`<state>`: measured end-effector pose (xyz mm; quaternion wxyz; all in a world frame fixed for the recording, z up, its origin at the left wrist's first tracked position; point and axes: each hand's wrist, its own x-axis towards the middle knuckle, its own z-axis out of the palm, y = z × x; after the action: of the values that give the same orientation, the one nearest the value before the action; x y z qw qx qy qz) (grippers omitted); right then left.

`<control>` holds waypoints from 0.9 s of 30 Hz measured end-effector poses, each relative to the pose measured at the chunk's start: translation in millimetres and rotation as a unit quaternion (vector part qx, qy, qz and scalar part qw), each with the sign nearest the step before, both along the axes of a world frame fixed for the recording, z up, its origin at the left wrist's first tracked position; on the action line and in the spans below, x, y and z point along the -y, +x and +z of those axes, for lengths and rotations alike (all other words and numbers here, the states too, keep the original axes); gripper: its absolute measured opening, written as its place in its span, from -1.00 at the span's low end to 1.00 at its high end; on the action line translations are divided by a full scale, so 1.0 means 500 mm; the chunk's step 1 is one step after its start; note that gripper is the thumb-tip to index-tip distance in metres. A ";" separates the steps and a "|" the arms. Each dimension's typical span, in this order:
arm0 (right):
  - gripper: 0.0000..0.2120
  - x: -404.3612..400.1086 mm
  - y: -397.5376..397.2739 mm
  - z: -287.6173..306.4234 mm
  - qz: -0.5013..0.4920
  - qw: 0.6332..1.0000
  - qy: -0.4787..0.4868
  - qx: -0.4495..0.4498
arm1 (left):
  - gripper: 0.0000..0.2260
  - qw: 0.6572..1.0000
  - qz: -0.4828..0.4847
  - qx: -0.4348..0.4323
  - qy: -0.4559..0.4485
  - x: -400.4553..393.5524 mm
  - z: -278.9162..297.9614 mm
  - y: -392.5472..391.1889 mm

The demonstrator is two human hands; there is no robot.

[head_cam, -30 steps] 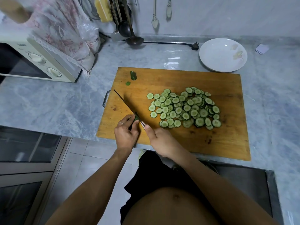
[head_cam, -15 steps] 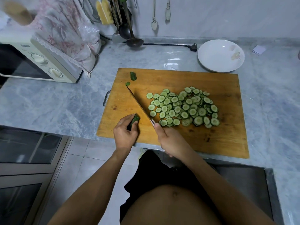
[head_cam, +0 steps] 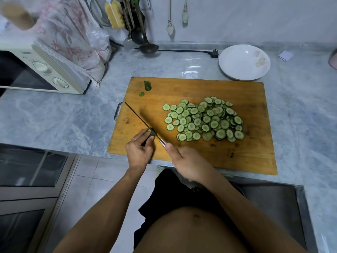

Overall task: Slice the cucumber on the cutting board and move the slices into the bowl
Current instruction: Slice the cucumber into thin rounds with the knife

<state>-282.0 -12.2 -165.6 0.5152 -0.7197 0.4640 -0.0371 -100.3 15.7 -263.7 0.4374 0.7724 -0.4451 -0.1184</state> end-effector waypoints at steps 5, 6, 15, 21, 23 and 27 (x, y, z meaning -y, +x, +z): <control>-0.37 0.005 0.009 0.006 -0.010 0.999 0.038 0.008 | -0.78 1.000 0.005 0.011 0.007 0.005 0.000 0.001; -0.36 0.006 0.014 0.007 -0.007 0.999 0.038 0.007 | -0.78 1.000 0.004 0.012 0.009 0.005 0.000 0.002; -0.40 0.021 0.053 -0.021 -0.004 1.000 0.003 -0.023 | -0.79 1.000 0.000 0.029 0.004 0.003 0.001 0.000; -0.38 0.027 0.044 -0.029 -0.036 0.999 0.019 -0.013 | -0.77 0.999 0.001 0.032 -0.006 0.003 0.001 0.001; -0.39 0.036 0.030 -0.028 -0.061 0.997 0.049 -0.005 | -0.77 0.999 0.000 0.032 -0.008 0.004 0.000 0.000; -0.39 0.042 -0.004 -0.027 -0.078 0.994 0.081 0.004 | -0.78 0.999 -0.012 0.047 -0.002 0.004 -0.001 0.005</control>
<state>-284.1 -33.3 -178.9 0.5687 -0.6372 0.5184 -0.0422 -97.8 13.8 -264.1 0.4160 0.7709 -0.4746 -0.0865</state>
